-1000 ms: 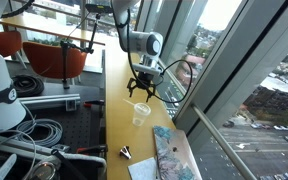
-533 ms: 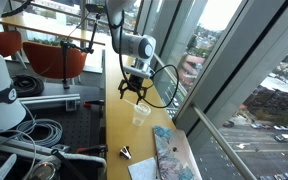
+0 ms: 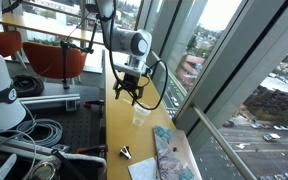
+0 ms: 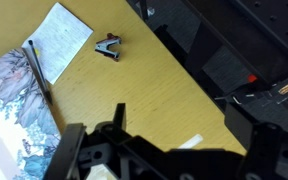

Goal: Put the straw inside the plastic cup

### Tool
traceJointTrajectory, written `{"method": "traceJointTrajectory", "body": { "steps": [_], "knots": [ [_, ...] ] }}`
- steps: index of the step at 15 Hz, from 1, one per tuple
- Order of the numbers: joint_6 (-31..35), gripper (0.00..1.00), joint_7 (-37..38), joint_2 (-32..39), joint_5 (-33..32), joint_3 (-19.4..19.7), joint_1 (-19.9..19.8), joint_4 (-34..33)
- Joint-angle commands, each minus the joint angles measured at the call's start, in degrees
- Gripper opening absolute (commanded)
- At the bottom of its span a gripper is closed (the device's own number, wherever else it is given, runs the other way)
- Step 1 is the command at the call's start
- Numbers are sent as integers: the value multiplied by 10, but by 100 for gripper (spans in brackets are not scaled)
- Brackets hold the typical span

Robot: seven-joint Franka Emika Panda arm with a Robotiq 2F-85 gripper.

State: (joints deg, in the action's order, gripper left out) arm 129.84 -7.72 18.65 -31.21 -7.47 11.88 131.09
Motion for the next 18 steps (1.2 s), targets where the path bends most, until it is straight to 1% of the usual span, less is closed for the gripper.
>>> {"method": "traceJointTrajectory", "body": {
  "steps": [1, 3, 8, 12, 18],
  "knots": [
    [22, 100, -4, -32, -12, 13, -15, 17],
    [26, 100, -10, -19, -6, 16, -22, 0],
    [29, 100, -8, 13, -3, 14, -20, -26],
    [19, 100, 1, 31, -5, 10, -6, -44],
    [12, 100, 18, 27, -14, 8, 19, -46]
  ]
}}
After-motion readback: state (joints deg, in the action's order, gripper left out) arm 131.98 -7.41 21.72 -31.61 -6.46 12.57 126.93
